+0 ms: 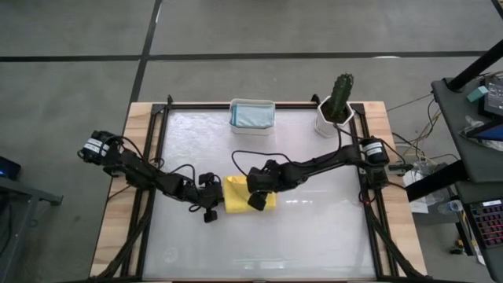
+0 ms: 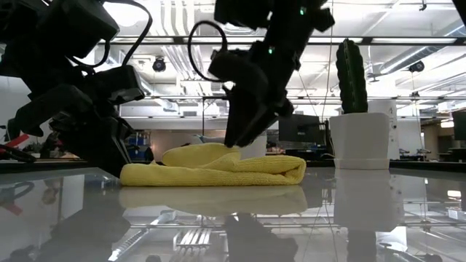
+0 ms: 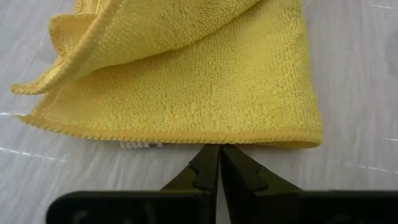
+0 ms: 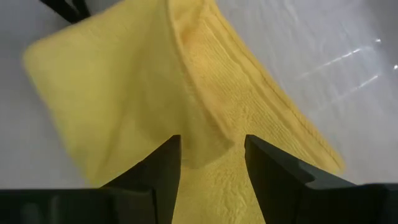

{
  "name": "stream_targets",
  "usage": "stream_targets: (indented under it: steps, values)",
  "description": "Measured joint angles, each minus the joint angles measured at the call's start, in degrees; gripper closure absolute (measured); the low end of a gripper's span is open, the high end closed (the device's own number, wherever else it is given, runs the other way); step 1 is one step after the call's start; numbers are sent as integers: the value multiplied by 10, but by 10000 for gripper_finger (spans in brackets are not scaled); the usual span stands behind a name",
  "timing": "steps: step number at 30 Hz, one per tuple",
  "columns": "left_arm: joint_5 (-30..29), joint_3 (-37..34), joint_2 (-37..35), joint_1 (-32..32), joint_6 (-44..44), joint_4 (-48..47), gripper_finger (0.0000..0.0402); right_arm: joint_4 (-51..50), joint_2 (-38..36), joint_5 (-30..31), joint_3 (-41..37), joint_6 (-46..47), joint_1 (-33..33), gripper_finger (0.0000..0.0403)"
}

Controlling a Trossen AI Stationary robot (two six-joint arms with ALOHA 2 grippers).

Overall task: Fold microfiber towels
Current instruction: Fold the yellow cloth

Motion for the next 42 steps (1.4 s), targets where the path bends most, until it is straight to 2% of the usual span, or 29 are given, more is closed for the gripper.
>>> stream_targets:
  steps: [17, 21, 28, 42]
  values:
    - [-2, 0, 0, 0, 0, 0, 398, 187, 0, -46, -85, 0, -16, 239]
    - [-2, 0, 0, 0, 0, 0, 398, 255, 0, -75, -101, -1, -16, 270]
    - [-3, 0, 0, 0, 0, 0, 398, 328, 6, -91, -108, 0, -11, 339]
    - [-3, 0, 0, 0, 11, 4, 398, 464, 47, -91, -106, -1, 3, 362]
